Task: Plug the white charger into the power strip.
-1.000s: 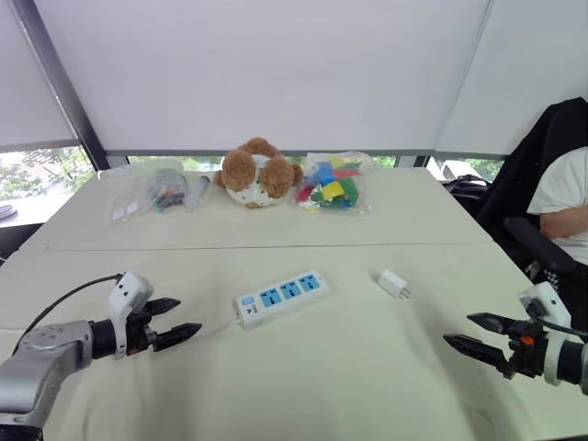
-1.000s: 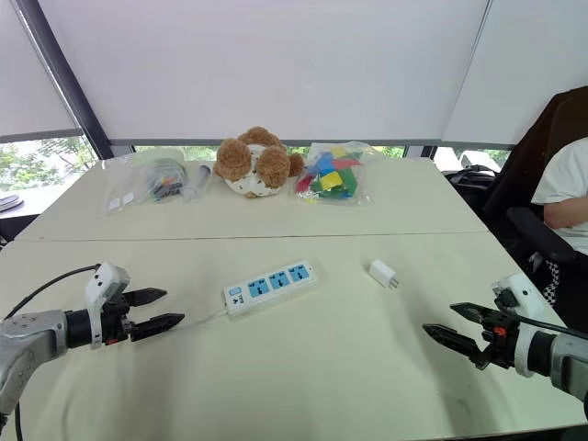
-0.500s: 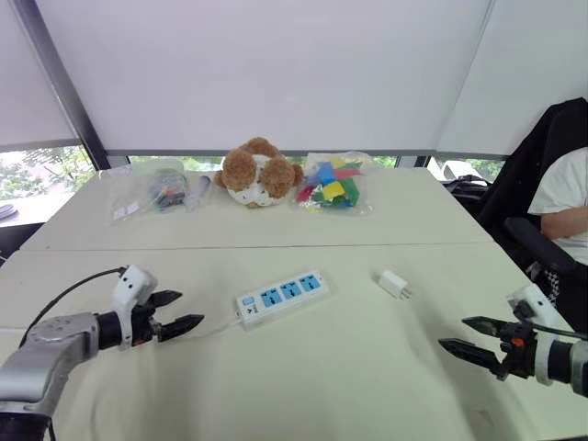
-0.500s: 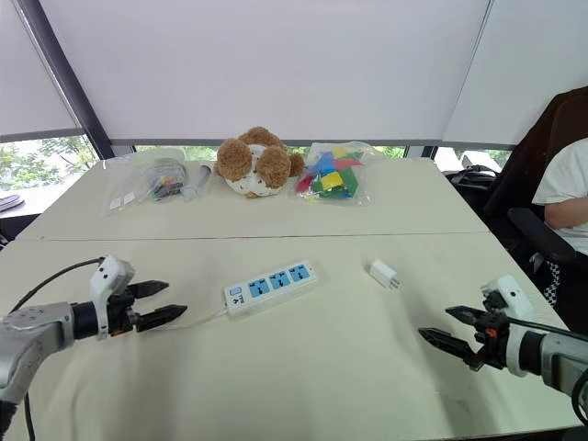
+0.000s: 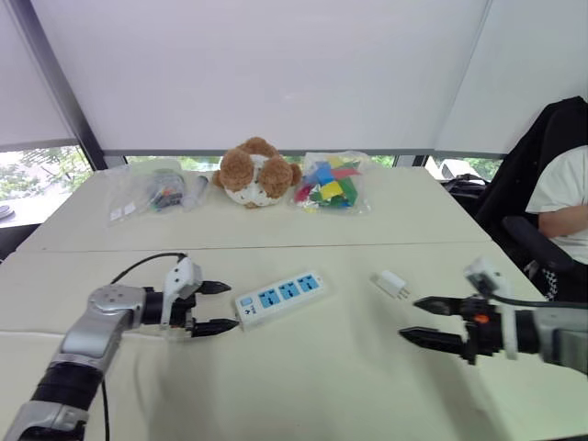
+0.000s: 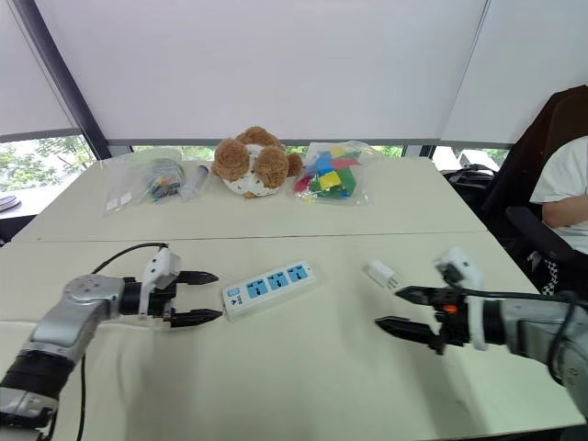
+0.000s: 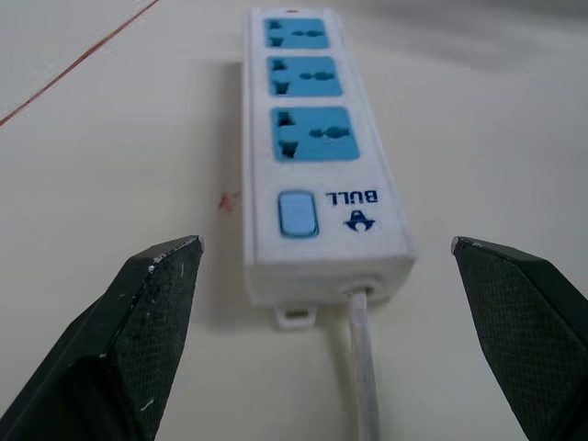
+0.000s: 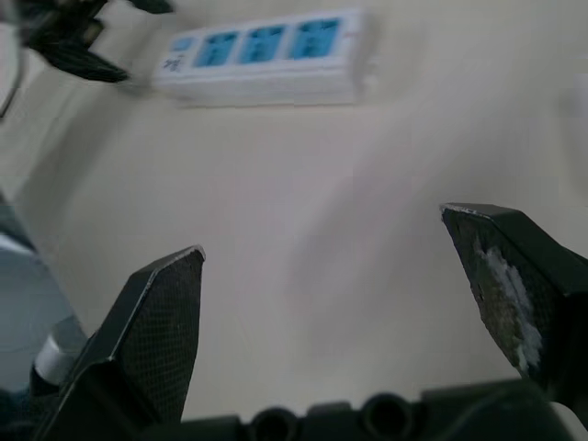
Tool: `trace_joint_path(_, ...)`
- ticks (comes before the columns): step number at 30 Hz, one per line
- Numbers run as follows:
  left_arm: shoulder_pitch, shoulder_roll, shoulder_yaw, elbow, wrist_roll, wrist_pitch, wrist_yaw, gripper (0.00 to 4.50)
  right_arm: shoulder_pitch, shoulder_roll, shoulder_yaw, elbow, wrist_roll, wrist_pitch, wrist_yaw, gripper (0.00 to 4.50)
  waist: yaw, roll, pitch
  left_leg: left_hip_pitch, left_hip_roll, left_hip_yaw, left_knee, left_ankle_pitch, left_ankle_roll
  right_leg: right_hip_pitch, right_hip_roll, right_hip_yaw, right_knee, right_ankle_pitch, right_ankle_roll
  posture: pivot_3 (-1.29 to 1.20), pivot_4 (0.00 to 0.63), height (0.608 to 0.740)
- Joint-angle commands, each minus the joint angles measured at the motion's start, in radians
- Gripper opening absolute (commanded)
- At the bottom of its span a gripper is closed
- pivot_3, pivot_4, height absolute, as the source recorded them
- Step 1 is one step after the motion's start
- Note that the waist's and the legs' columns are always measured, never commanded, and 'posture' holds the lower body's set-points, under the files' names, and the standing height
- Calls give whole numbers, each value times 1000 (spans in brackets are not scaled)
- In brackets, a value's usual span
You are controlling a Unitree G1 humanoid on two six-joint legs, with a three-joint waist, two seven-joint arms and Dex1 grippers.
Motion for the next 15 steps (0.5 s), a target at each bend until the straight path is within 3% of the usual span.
trace_joint_path(1,-34,-32,1,72,31,-80,8,4473,-41,22,31,-54,8,19,-71,4500,1,0,0,-2,0,0,0,0,0,-1,0,0,0,0,0,0,150,739)
trace_joint_path(13,-102,-176,1,273,90,-205,55,4473,-57,27,89,-46,-32,-2,-118,4500,8,0,0,-8,0,-1,9,0,0,-3,0,0,2,1,1,0,150,739)
trace_joint_path(15,-114,-189,9,295,86,-212,56,3950,-54,28,84,-43,-32,-4,-115,4500,10,0,0,-8,0,-1,9,0,0,-3,0,-1,2,1,2,0,150,739)
